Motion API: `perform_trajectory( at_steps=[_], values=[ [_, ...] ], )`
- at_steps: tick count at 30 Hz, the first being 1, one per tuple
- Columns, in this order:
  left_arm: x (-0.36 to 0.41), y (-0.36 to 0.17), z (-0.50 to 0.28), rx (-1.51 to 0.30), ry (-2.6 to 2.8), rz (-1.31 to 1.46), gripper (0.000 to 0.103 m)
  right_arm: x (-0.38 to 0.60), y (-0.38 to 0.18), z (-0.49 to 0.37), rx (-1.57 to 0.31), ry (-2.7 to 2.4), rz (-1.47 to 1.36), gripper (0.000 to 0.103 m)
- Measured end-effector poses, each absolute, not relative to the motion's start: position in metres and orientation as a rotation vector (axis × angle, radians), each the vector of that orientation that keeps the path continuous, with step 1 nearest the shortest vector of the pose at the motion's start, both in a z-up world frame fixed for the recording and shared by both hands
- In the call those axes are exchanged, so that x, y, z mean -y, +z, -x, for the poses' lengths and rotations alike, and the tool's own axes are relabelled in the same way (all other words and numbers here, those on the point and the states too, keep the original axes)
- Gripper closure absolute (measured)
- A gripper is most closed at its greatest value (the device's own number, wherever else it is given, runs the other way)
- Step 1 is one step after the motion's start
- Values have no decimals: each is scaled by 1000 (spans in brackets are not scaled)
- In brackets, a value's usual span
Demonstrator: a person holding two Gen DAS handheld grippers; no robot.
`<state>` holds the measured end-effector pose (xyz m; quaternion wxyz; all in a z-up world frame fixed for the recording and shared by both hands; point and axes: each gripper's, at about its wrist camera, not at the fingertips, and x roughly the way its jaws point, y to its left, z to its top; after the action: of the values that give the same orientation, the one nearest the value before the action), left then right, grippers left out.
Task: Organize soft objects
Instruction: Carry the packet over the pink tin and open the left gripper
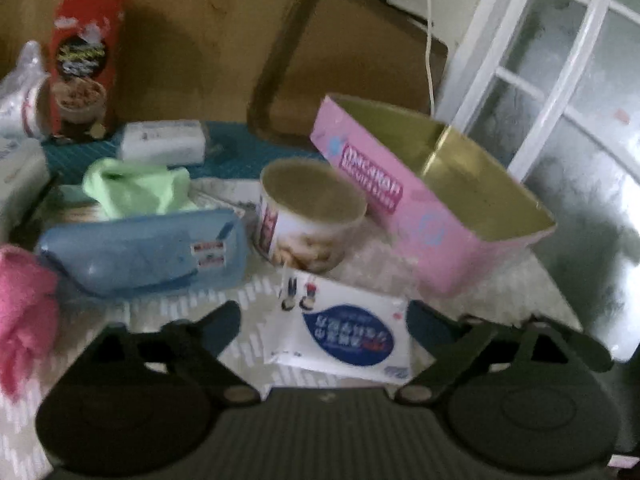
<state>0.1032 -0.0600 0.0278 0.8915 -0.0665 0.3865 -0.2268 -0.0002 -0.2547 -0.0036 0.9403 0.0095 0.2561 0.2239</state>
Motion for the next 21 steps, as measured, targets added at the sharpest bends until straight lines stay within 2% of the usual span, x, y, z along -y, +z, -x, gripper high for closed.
perform_trajectory(
  at_steps=[2,3,4,5,10,16,19,20,21],
  values=[
    [67,16,-110,-823,-477,99,8,236,-7,-4,-546,472,49,29],
    [71,9,-112,-841,-495,91,12,228,-11,-8,-560,480,79,31],
    [72,8,-107,-816,-503,78,17,221,-16,-14,-578,484,100,36],
    [76,9,-102,-823,-530,66,23,216,-22,-19,-599,492,107,48],
    [84,27,-81,-778,-525,29,25,206,-17,-22,-556,489,82,50],
    [125,76,-92,-646,-625,29,25,222,16,-6,-364,391,111,50],
    [167,88,-112,-595,-684,10,23,246,32,-9,-292,284,135,45],
    [184,88,-121,-593,-706,11,18,257,34,-12,-285,244,132,38],
    [197,86,-131,-600,-718,5,14,267,37,-17,-283,206,126,25]
  ],
)
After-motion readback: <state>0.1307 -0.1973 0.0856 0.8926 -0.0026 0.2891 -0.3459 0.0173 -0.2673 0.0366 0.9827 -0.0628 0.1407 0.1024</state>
